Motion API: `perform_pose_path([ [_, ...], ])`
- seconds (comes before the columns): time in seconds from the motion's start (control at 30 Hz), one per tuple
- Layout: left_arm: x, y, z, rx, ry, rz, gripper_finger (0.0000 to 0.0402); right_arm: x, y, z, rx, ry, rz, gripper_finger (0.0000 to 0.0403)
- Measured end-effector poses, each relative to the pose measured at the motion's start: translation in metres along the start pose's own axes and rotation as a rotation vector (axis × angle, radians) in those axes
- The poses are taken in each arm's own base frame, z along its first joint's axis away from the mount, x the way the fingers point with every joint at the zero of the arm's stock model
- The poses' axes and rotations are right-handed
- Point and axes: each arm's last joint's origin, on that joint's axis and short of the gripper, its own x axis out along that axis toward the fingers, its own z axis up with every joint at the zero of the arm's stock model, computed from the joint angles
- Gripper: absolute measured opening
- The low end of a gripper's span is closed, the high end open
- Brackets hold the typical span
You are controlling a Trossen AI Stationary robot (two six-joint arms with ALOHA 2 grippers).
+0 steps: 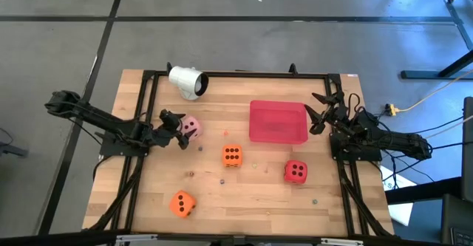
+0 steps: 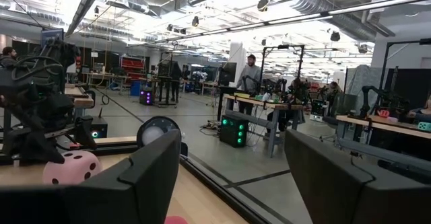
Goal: Pick & Place Dice
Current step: Put the big pink dice into the red bin
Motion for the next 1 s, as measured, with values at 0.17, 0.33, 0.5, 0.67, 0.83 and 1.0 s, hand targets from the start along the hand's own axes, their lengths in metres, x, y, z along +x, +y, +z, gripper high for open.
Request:
perform_pose_path([
  [0.17,-0.0023,0.0008,0.0032,0.012,-0.016,-0.019,0.0398,0.0,0.0,0.0,0.0,0.0,0.0,0.0268],
  [0.33,-0.0036,0.0014,0.005,0.005,-0.027,-0.025,0.0398,0.0,0.0,0.0,0.0,0.0,0.0,0.0268],
  [0.5,-0.0035,0.0028,0.002,0.031,-0.003,-0.015,0.0398,0.0,0.0,0.0,0.0,0.0,0.0,0.0268],
  [0.67,-0.0035,0.0033,-0.0008,0.039,0.028,-0.031,0.0398,0.0,0.0,0.0,0.001,0.0,0.0,0.0268],
  [0.83,-0.0035,0.0042,-0.0022,0.044,0.038,-0.021,0.0398,0.0,0.0,0.0,0.001,0.0,0.0,0.0268],
  [1.0,-0.0037,0.0055,-0.0045,0.036,0.059,-0.015,0.0398,0.0,0.0,0.0,0.001,0.0,0.0,0.0268],
])
